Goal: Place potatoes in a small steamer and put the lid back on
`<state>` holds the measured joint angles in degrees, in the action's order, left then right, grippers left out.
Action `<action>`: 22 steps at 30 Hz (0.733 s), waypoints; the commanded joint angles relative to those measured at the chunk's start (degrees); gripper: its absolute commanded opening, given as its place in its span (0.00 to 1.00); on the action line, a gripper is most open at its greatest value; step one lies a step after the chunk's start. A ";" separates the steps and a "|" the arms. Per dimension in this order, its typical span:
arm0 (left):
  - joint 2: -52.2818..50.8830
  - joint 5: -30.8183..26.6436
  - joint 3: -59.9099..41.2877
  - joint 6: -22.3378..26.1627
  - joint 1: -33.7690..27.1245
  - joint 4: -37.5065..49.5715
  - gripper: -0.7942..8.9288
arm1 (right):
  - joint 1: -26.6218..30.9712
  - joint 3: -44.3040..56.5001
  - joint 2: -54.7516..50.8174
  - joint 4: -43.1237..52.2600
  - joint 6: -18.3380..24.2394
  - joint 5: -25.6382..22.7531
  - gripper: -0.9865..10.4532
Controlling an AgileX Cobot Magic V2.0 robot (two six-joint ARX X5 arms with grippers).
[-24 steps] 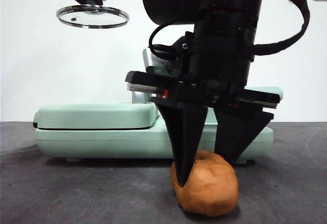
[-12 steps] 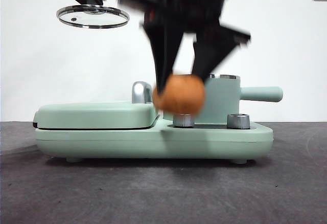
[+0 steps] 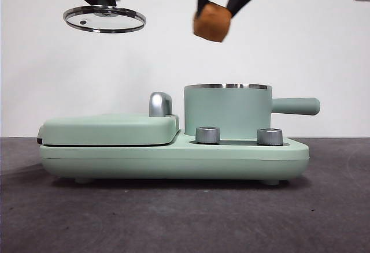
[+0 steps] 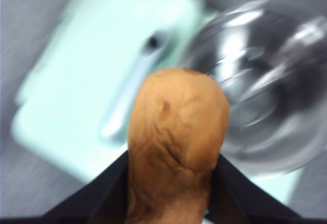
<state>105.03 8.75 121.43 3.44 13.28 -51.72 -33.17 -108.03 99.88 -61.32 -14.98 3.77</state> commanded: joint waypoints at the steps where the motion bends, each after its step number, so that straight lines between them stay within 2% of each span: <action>1: 0.24 0.04 1.95 0.37 0.24 1.05 0.09 | 2.56 -4.09 4.22 -1.31 2.80 1.20 0.14; 9: 0.28 0.04 1.95 0.09 0.24 0.72 0.09 | 8.11 -7.39 13.22 -2.60 5.44 4.37 0.14; 20: 0.33 0.04 1.95 0.11 0.24 0.48 0.09 | 9.57 -7.39 20.31 -2.58 6.88 5.88 0.15; 22: 0.33 0.04 1.95 0.11 0.24 0.46 0.09 | 9.57 -7.39 20.35 -2.67 6.86 5.88 0.20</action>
<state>105.03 8.75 121.43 3.42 13.30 -52.53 -23.29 -113.86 118.78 -64.05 -8.80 9.45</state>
